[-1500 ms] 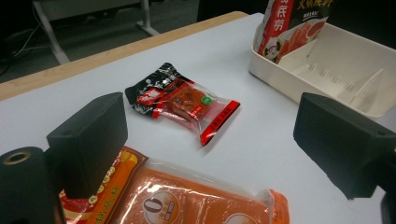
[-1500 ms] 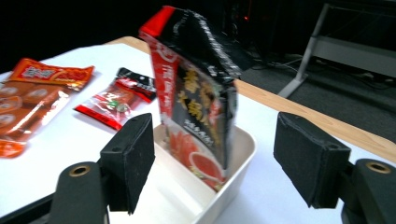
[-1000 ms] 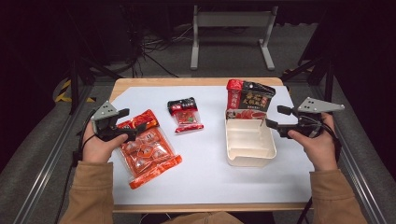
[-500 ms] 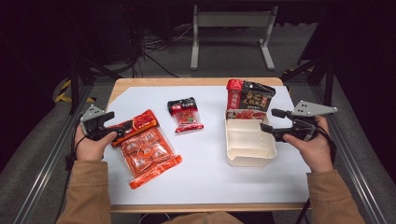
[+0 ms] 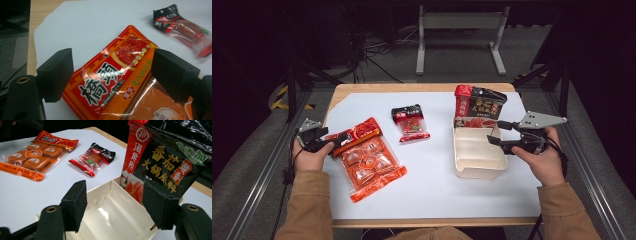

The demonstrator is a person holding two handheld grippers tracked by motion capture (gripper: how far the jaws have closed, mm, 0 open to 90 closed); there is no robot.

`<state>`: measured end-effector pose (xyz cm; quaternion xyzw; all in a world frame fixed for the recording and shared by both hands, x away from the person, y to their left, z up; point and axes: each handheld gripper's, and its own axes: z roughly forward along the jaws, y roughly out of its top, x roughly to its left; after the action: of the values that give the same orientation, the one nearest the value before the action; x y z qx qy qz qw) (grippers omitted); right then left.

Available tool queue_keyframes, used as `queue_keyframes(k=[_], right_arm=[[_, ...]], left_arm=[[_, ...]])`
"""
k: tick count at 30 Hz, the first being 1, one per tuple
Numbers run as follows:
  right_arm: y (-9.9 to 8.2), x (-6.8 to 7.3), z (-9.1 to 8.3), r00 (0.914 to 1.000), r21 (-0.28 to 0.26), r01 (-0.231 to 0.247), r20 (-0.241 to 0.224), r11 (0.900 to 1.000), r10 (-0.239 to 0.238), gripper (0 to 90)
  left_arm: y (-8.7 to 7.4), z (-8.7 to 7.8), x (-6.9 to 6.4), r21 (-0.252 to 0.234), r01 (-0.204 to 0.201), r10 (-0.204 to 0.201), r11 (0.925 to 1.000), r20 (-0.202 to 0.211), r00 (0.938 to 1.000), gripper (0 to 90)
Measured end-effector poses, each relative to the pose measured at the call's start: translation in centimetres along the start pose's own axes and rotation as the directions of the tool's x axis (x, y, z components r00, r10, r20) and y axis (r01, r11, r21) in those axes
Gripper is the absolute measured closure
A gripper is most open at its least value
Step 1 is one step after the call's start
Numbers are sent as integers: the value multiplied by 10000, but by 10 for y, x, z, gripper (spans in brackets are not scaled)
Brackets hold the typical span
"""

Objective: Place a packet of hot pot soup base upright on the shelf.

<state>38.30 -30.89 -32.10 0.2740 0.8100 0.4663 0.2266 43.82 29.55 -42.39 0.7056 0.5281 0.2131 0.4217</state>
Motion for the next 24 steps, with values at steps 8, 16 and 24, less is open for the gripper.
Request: queue_keyframes(k=[8,16,24], right_arm=[[0,3,3,9997,99,148,-193,9998,-146,401],[-1,4,5,9994,173,131,-315,9998,-125,404],[-1,4,6,9992,181,146,-380,9997,-139,404]], left_arm=[[-7,6,9,631,436,-402,9971,-542,9977,185],[-17,13,19,1433,1089,-971,9837,-872,9915,190],[-19,17,20,1476,1113,-1114,9828,-78,9938,232]])
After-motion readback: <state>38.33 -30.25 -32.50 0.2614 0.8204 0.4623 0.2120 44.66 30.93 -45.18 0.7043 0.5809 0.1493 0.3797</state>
